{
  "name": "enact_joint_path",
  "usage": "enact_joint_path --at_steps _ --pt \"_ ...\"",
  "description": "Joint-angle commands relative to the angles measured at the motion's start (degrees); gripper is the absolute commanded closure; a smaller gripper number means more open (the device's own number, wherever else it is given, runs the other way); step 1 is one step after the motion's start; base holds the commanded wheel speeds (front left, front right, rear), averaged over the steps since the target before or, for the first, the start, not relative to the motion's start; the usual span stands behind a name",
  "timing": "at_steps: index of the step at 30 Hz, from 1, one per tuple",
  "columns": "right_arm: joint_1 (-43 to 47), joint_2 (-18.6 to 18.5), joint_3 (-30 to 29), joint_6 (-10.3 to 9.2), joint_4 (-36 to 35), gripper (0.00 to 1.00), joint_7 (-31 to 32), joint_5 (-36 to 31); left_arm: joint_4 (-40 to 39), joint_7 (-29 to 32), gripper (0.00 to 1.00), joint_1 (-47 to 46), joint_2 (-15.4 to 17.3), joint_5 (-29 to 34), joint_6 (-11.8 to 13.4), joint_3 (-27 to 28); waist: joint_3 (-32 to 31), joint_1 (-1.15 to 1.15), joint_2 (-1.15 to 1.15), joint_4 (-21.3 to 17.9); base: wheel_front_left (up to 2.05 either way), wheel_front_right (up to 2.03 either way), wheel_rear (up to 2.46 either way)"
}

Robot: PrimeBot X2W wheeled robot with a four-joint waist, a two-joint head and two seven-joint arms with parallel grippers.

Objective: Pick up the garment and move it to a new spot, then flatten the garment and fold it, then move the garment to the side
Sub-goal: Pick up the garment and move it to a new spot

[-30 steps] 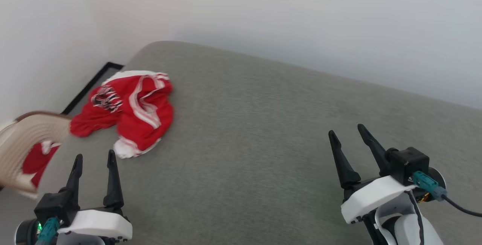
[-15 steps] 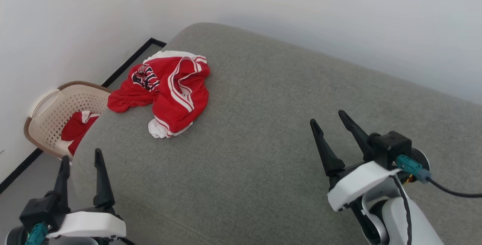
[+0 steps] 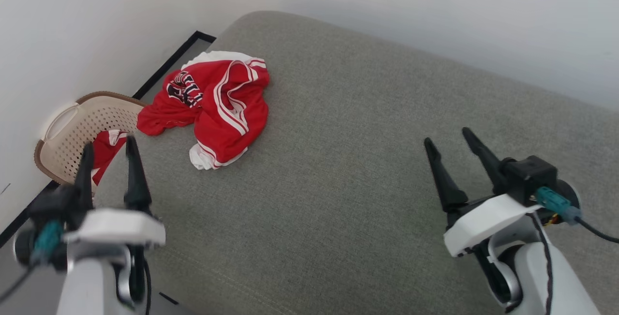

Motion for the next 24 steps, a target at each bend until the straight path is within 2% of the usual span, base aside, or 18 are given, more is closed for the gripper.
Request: enact_joint_path --at_steps 1,4,15,19,24 --pt "0.6 -0.3 -0.3 0.01 -0.6 0.0 0.2 -0.5 1.0 -0.3 0.0 -2.1 0.5 0.0 -0.5 -0.3 0.5 0.0 0.0 -0.1 0.0 0.0 0.0" --pt "1.2 -0.7 -1.7 0.01 -2.2 0.0 0.9 -1.0 5.4 -0.3 0.0 -7.5 1.7 0.5 -1.4 -1.3 1.6 0.0 0.0 -0.5 0.0 0.0 0.0" --pt "-2.3 -3.6 -1.5 0.01 -10.4 0.0 5.9 -2.4 23.3 -0.3 0.0 -25.6 6.5 -1.4 -3.1 0.0 11.1 0.0 0.0 -8.4 0.0 0.0 0.0" --pt "-3.5 -4.7 -1.1 0.01 -12.8 0.0 7.3 -2.5 30.8 -0.3 0.0 -30.5 7.9 -1.7 -3.3 0.2 14.2 0.0 0.0 -10.5 0.0 0.0 0.0" --pt "-4.7 -5.7 -0.8 0.01 -15.4 0.0 8.8 -2.3 39.7 -0.2 0.0 -35.6 8.9 -2.3 -2.4 0.7 17.3 0.0 0.0 -12.2 0.0 0.0 0.0"
